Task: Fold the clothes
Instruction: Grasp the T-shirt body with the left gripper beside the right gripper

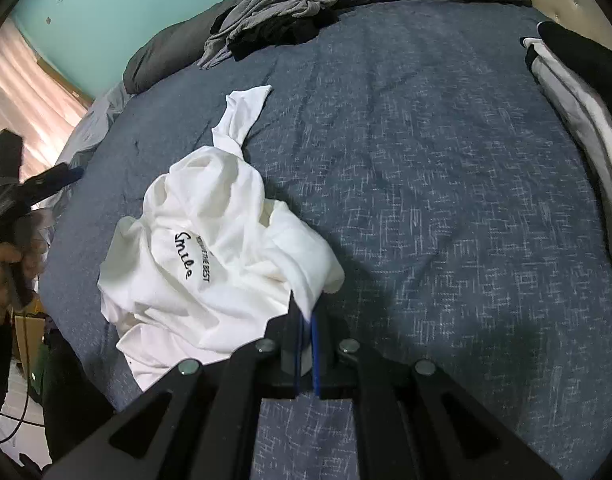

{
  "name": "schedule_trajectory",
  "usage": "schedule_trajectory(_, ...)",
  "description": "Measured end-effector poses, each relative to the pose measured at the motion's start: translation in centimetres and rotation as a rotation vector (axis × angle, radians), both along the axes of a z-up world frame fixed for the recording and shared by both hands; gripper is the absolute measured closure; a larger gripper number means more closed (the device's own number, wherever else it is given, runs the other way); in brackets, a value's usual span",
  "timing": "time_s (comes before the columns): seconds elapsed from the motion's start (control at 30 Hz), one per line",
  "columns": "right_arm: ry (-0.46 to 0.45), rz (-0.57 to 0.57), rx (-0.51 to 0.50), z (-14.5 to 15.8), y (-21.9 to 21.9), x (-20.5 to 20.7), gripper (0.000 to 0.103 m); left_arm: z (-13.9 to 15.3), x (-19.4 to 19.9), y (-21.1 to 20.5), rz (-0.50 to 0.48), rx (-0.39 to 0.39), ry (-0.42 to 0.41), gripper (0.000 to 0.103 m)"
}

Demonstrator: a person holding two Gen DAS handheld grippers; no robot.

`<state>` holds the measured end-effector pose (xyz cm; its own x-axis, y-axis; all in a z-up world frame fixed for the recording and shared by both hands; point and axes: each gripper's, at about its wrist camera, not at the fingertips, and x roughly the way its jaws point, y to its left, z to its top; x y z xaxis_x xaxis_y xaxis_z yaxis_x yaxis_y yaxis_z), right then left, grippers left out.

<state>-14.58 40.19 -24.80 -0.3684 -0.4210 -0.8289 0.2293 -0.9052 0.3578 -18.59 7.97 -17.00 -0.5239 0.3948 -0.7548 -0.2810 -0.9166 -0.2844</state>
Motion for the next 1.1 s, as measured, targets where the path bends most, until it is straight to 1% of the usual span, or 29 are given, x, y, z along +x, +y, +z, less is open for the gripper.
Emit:
schedule_trajectory(0.13, 0.001, 0.000, -0.016, -0.3, 0.0, -0.3, 0.100, -2.3, -2.2, 2.2, -0.049, 0.002, -0.043, 0.001)
schedule_trajectory(0.33, 0.004, 0.010, -0.037, -0.7, 0.0, -0.7, 0.100, -5.1, -4.4, 5.3, -0.118, -0.045, -0.072, 0.001)
schedule_trajectory(0.4, 0.004, 0.017, -0.034, -0.9, -0.1, -0.8, 0.100, -6.0, -5.1, 6.2, -0.133, -0.073, -0.083, 0.001)
schedule_trajectory(0.47, 0.002, 0.021, -0.033, -1.1, -0.1, -1.0, 0.100, -6.8, -5.6, 6.7, -0.154, -0.080, -0.102, 0.001)
schedule_trajectory(0.57, 0.000, 0.021, -0.043, -1.3, -0.1, -1.1, 0.100, -8.3, -6.2, 7.8, -0.185, -0.122, -0.130, 0.001)
schedule_trajectory(0.63, -0.001, 0.022, -0.047, -1.4, -0.1, -1.1, 0.100, -9.1, -6.3, 8.2, -0.198, -0.135, -0.143, 0.001)
schedule_trajectory(0.77, -0.003, 0.023, -0.052, -1.5, -0.2, -1.1, 0.100, -11.3, -6.3, 8.7, -0.213, -0.157, -0.199, 0.001)
schedule_trajectory(0.83, -0.005, 0.020, -0.057, -1.6, -0.1, -1.1, 0.100, -11.8, -6.2, 8.6, -0.206, -0.153, -0.210, 0.001)
schedule_trajectory(1.03, -0.006, 0.021, -0.059, -1.7, -0.2, -1.2, 0.100, -12.1, -6.1, 8.2, -0.197, -0.117, -0.209, 0.003)
schedule_trajectory(1.1, -0.005, 0.021, -0.058, -1.8, -0.2, -1.1, 0.100, -12.4, -6.1, 8.3, -0.195, -0.115, -0.222, 0.003)
